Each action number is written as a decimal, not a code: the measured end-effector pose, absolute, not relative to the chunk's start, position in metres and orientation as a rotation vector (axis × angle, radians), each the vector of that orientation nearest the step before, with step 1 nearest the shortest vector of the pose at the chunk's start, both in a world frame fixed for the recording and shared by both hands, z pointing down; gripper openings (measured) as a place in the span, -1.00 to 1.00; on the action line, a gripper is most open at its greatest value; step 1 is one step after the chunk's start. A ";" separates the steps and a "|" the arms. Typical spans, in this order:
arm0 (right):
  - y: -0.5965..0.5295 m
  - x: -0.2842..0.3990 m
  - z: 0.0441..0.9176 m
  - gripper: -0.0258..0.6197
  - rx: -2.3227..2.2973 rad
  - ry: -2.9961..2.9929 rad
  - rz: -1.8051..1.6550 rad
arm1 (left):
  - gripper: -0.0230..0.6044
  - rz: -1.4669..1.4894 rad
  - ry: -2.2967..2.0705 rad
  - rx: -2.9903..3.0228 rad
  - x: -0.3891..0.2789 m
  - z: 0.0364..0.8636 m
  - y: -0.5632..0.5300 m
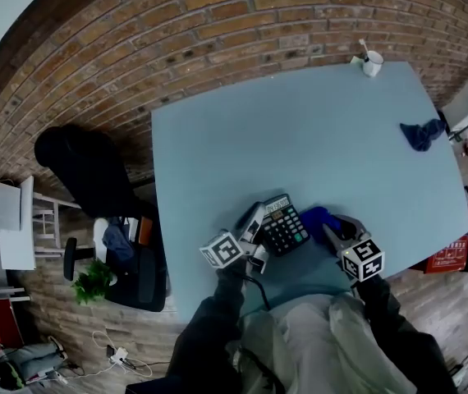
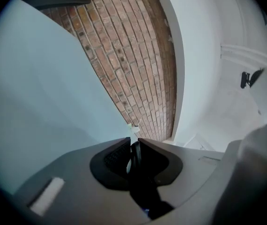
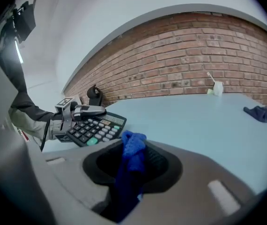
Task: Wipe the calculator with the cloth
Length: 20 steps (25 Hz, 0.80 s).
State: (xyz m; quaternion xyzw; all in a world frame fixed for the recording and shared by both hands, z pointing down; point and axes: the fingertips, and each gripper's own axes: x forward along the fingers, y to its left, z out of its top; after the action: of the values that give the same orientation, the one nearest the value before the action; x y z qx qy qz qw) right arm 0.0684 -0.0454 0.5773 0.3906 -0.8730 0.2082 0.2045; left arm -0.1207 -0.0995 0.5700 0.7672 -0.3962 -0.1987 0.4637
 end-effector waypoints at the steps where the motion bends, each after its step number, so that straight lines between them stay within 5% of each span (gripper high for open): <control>1: -0.047 0.068 0.578 -0.60 1.074 -2.432 0.574 | -0.75 -0.440 -0.981 1.920 -0.120 0.574 -0.099; 9: -0.059 0.065 0.571 -0.59 0.987 -2.165 -0.122 | -0.75 -0.179 -0.990 2.153 -0.108 0.571 -0.092; 13: -0.069 0.078 0.568 -0.58 1.078 -2.218 -0.061 | -0.70 -0.094 -1.053 2.136 -0.119 0.581 -0.087; 20: -0.075 0.146 0.558 -0.16 1.317 -2.218 0.151 | -0.45 -0.150 -1.311 2.050 -0.180 0.567 -0.068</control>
State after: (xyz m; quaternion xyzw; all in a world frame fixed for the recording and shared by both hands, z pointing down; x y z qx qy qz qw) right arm 0.1459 -0.0747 0.5585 0.4899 -0.8252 0.0562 0.2755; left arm -0.1799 -0.0684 0.5674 0.7893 -0.5050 -0.0579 0.3445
